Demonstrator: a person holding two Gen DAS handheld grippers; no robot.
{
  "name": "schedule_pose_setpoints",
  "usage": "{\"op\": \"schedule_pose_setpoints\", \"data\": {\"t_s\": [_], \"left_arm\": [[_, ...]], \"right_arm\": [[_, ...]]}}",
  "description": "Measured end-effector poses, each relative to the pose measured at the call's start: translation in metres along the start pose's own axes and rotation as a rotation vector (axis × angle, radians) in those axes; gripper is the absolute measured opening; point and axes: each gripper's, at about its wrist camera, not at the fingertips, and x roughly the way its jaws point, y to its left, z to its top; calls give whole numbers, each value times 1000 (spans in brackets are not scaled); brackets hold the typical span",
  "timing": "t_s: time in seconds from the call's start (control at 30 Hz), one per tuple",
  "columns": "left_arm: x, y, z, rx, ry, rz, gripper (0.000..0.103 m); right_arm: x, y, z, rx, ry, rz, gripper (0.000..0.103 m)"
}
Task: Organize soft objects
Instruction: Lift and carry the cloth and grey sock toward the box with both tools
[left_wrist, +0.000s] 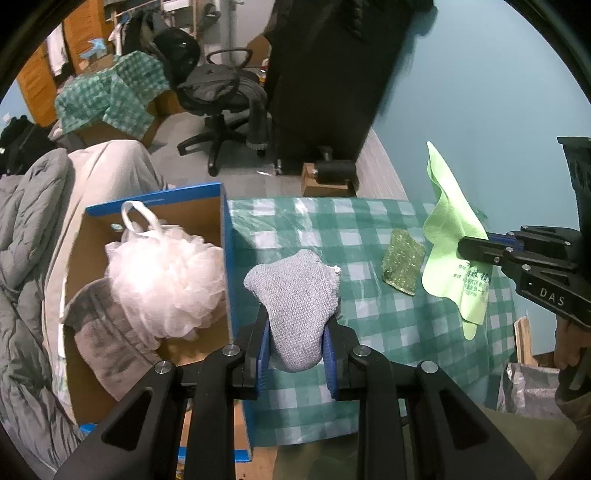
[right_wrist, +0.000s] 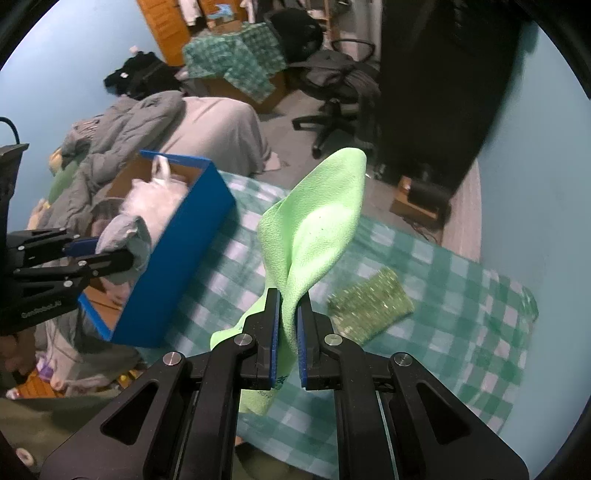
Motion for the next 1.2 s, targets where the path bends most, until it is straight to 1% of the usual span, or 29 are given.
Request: {"op": "schedule_pose_setpoints", "data": {"t_s": [0.47, 0.97, 1.2], "left_arm": [[-19, 49, -19, -111, -17, 67, 24], [-28, 106, -41, -211, -21, 128, 24], [-22, 131, -52, -253, -16, 146, 24]], "right_arm": [[12, 64, 33, -134, -20, 97, 8], [47, 148, 59, -272, -13, 184, 8], [72, 179, 63, -307, 20, 213, 8]]}}
